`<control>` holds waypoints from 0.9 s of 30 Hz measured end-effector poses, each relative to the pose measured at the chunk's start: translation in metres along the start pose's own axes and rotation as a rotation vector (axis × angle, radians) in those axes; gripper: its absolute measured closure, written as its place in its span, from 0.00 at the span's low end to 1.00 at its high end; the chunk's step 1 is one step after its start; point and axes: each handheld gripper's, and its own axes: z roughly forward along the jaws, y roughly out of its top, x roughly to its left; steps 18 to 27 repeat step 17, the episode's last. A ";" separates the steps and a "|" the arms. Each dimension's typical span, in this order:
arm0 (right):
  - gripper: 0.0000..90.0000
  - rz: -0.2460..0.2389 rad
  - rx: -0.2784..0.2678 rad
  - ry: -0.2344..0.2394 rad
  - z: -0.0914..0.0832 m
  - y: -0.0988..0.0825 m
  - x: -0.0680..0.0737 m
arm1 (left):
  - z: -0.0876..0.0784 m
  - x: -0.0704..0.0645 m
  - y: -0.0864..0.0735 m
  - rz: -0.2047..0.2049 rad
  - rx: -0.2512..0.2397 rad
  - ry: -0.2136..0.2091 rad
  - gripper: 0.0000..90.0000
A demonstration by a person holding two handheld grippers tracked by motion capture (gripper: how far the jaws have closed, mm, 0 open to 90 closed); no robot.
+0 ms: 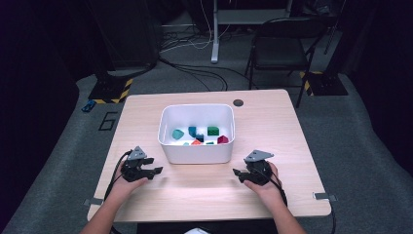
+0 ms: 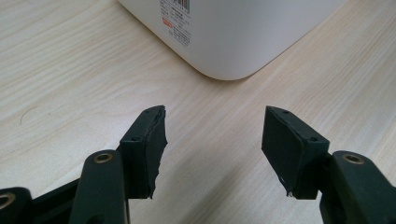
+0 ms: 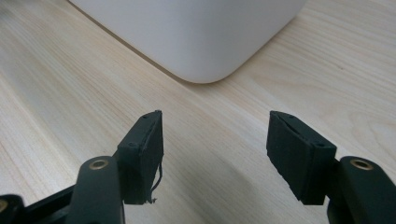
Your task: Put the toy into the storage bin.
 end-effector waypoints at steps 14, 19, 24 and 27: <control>0.38 0.075 0.014 -0.036 -0.008 -0.021 -0.016 | 0.004 0.014 0.004 -0.065 -0.021 0.054 0.38; 0.37 0.100 0.010 -0.047 -0.010 -0.023 -0.021 | 0.000 0.020 0.002 -0.097 -0.026 0.068 0.36; 0.37 0.100 0.010 -0.047 -0.010 -0.023 -0.021 | 0.000 0.020 0.002 -0.097 -0.026 0.068 0.36; 0.37 0.100 0.010 -0.047 -0.010 -0.023 -0.021 | 0.000 0.020 0.002 -0.097 -0.026 0.068 0.36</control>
